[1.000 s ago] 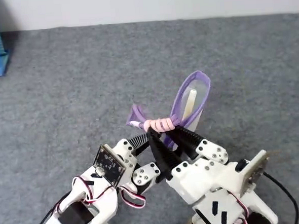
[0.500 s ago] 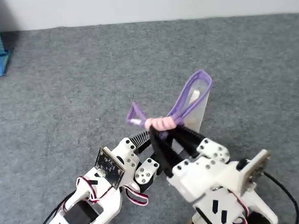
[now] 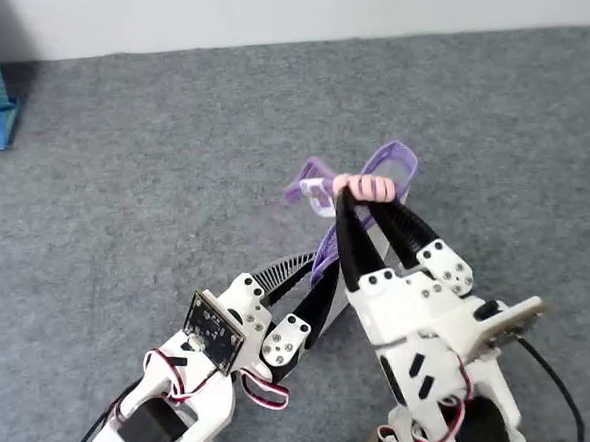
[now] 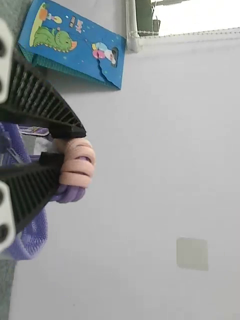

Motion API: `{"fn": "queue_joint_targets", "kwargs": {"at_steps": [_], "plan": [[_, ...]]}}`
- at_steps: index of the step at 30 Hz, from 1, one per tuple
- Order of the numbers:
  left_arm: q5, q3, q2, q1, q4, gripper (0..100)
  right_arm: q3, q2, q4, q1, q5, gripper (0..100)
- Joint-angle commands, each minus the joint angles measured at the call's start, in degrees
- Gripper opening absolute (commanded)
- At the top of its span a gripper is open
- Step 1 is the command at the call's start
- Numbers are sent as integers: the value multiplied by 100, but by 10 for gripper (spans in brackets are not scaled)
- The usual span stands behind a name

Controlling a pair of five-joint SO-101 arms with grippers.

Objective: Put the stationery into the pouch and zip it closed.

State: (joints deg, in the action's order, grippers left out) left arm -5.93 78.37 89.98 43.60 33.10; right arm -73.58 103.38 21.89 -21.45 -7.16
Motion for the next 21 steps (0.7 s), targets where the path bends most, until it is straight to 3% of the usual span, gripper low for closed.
{"fn": "queue_joint_targets", "kwargs": {"at_steps": [1, 7, 15, 21], "plan": [[-35, -110, 18, -53, 220, 9, -26, -4, -611, 321, 176, 8], [-35, -84, 97, -53, 237, 9, -26, -4, -673, 532, 185, 8], [-35, -119, 1530, -53, 1433, 9, -123, -215, -1033, 1095, 176, 8], [-35, -101, 1442, -53, 1486, 9, 44, -1112, -1235, 1174, 158, 8]]}}
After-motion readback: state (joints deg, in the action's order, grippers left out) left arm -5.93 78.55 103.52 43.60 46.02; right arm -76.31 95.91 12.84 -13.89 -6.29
